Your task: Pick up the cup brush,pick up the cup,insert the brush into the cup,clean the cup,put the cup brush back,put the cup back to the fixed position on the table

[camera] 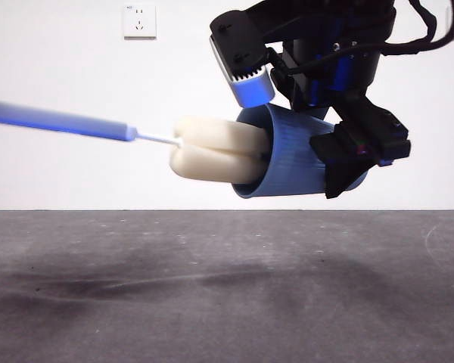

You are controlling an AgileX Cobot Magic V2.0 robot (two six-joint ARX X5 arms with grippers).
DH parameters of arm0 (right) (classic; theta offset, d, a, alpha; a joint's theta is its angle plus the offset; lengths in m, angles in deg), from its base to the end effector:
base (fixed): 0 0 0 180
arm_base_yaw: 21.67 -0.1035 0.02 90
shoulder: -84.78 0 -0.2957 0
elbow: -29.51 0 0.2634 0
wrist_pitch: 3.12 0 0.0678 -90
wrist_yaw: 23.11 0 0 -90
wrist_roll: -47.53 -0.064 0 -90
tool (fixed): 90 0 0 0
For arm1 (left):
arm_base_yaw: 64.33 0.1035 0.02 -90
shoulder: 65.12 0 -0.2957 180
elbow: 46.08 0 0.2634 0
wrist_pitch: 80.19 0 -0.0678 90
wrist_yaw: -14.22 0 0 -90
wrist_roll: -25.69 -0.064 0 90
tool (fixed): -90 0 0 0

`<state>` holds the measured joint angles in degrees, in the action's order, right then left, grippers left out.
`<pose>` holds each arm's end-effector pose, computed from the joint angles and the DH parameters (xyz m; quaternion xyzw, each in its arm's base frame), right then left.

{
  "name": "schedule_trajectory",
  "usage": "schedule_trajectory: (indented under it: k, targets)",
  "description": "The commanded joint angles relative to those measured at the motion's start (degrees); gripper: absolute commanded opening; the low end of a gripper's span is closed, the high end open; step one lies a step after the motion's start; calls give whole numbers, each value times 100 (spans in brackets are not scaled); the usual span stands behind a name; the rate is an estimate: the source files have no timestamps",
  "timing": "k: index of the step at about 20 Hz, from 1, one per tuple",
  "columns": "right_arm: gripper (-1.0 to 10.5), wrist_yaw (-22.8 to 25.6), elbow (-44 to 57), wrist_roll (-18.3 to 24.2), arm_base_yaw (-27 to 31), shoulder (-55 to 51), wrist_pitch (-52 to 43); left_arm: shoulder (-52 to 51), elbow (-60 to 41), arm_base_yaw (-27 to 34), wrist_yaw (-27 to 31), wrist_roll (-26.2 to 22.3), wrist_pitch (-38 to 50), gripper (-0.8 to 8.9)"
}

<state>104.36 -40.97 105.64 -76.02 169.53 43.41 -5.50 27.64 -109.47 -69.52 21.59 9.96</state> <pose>0.2100 0.2260 0.2295 -0.7321 0.2463 0.2817 0.5693 0.1166 -0.1073 0.2954 0.2927 0.5435 -0.2823 0.7344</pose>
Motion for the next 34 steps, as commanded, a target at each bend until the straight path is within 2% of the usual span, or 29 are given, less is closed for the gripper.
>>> schedule_trajectory:
  k: [1,4,6,11,13,16,18,20,22,28,34]
  targets:
    - [-17,-2,-20,-424,-2,33,15,-295,-9,28,109,455,-315,-9]
    - [-17,4,-20,-863,-2,33,13,-632,-9,28,98,691,-315,-9]
    - [-17,4,-20,-1335,4,28,15,-841,-13,28,101,876,-315,-9]
    - [-17,4,-20,-2227,85,-101,11,-1207,-17,28,116,1064,-319,-9]
    - [-17,2,-20,-2754,114,-216,15,-1285,-17,28,264,1222,-319,-9]
    - [-17,-48,-20,-3770,114,-503,15,-1303,-22,28,791,1574,-282,-9]
    - [-17,-356,-20,-4439,114,-774,13,-1298,-39,28,1071,1941,-72,-9]
    - [-17,-850,-20,-5167,114,-1119,-7,-1292,-144,28,1045,2262,400,-9]
    - [-17,-1152,-20,-5622,114,-1438,-94,-1281,-323,28,1038,2535,949,-9]
    - [-17,-1808,-20,-6347,111,-2798,-291,-446,-935,66,1327,3307,2868,-9]
    - [-17,-1808,-20,-6373,111,-3832,-87,1121,-942,409,1174,3501,4070,-9]
